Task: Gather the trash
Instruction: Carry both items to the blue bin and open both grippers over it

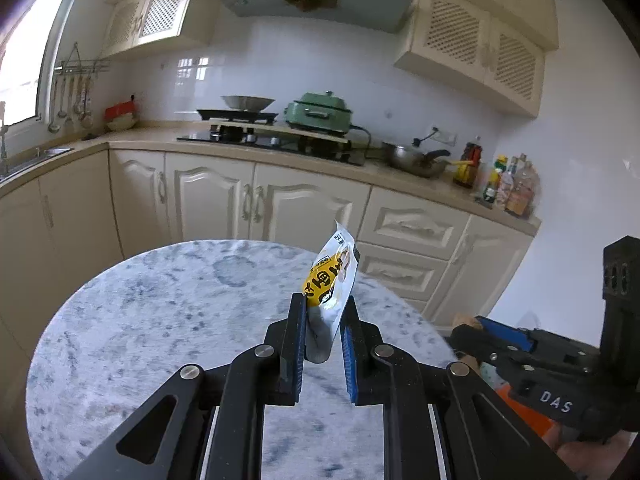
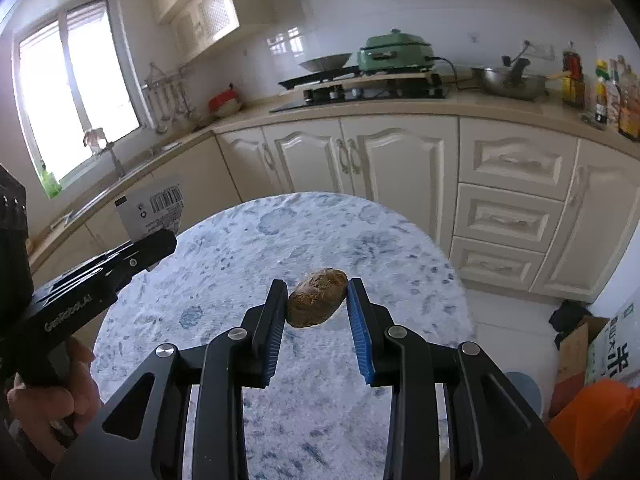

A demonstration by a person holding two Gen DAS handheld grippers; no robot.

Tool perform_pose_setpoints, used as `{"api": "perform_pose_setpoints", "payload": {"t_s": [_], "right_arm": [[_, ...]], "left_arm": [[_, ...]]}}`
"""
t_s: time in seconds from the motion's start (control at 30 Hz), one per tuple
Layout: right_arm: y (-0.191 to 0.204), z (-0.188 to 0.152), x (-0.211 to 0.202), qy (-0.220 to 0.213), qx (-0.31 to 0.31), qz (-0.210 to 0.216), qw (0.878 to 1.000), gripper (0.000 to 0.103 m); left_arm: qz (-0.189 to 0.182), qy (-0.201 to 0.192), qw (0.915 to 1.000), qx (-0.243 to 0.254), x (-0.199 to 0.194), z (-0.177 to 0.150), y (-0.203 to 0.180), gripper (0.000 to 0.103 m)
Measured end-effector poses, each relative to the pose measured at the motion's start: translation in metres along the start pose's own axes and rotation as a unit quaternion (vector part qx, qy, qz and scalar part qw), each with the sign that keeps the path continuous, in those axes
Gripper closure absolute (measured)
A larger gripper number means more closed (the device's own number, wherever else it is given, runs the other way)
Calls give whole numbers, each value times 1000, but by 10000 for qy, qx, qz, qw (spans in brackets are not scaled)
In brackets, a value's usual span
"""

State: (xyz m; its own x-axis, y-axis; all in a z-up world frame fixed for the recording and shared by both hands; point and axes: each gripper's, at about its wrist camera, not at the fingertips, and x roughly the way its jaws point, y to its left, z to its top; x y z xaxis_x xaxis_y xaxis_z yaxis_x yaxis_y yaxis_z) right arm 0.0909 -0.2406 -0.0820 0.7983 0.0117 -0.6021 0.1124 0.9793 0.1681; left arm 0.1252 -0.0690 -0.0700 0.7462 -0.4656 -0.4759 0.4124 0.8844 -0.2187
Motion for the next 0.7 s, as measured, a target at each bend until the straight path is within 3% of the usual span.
{"api": "perform_pose_setpoints", "payload": {"t_s": [0.17, 0.4, 0.7], "right_arm": [[-26, -2, -22, -175, 182, -153, 9996, 72], [-90, -6, -57, -374, 563, -753, 9949, 72], [-192, -25, -81, -292, 1135, -1594, 9802, 72]], "left_arm": [[-181, -51, 9997, 143, -1, 1, -27, 90], [-657, 21, 9969, 430, 20, 9, -86, 90], [-1343, 593, 9855, 846, 87, 14, -175, 90]]}}
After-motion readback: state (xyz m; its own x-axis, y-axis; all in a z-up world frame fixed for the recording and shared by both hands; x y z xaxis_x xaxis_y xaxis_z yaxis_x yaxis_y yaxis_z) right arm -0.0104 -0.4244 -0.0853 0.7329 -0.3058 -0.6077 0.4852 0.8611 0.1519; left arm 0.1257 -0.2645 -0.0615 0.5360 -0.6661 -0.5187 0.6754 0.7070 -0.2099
